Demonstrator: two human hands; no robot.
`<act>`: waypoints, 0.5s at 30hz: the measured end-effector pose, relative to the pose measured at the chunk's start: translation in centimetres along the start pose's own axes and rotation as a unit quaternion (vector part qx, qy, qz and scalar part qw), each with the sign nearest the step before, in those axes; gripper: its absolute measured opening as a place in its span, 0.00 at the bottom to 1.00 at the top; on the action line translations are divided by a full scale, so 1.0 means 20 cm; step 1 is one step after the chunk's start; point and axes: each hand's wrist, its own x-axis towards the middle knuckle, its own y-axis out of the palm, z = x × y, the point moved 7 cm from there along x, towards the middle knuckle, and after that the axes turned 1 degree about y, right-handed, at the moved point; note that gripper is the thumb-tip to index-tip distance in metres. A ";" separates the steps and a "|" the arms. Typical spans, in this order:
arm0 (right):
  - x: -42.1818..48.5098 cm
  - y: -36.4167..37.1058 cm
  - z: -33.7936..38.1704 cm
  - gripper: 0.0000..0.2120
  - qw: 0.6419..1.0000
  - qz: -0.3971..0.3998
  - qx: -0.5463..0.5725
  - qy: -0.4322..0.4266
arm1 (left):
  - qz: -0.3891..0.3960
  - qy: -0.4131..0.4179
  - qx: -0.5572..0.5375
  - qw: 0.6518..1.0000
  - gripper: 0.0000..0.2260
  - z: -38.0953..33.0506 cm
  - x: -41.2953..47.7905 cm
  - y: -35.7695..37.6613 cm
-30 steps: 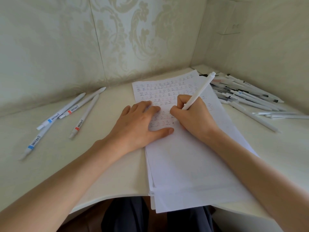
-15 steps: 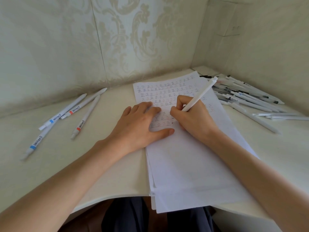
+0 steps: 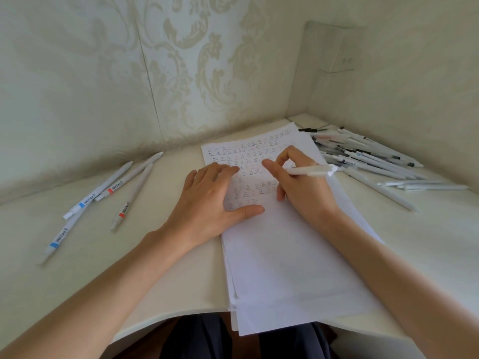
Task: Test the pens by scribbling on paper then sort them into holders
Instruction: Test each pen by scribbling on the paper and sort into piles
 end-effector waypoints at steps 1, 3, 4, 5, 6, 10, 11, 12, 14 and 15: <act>0.01 -0.02 0.00 0.13 0.999 -0.014 -0.030 -0.018 | -0.014 0.012 -0.057 0.998 0.40 -0.01 0.00 -0.02; 0.03 -0.04 0.00 0.08 0.994 -0.027 -0.089 -0.054 | 0.014 0.051 -0.199 0.979 0.31 -0.06 -0.02 -0.04; 0.04 -0.03 0.00 0.06 0.992 -0.025 -0.109 -0.063 | 0.044 0.074 -0.248 0.965 0.27 -0.10 -0.03 -0.03; 0.04 -0.02 0.00 0.06 0.989 -0.022 -0.128 -0.070 | 0.075 0.093 -0.273 0.955 0.24 -0.14 -0.04 -0.01; 0.05 0.00 0.00 0.09 0.987 -0.016 -0.144 -0.076 | 0.098 0.108 -0.284 0.948 0.22 -0.17 -0.05 0.00; 0.03 0.04 0.01 0.18 0.987 0.027 -0.129 -0.094 | 0.108 0.107 -0.327 0.933 0.15 -0.21 -0.05 0.03; 0.03 0.04 0.01 0.19 0.992 0.041 -0.086 -0.087 | 0.103 0.096 -0.336 0.931 0.14 -0.20 -0.05 0.02; 0.03 0.04 0.01 0.18 0.996 0.056 -0.030 -0.069 | 0.100 0.088 -0.338 0.932 0.14 -0.19 -0.04 0.02; 0.03 0.03 0.00 0.14 0.993 0.070 0.083 -0.039 | 0.099 0.087 -0.328 0.936 0.14 -0.18 -0.04 0.03; 0.04 0.02 0.00 0.11 0.992 0.062 0.103 -0.038 | 0.099 0.088 -0.323 0.937 0.14 -0.18 -0.04 0.03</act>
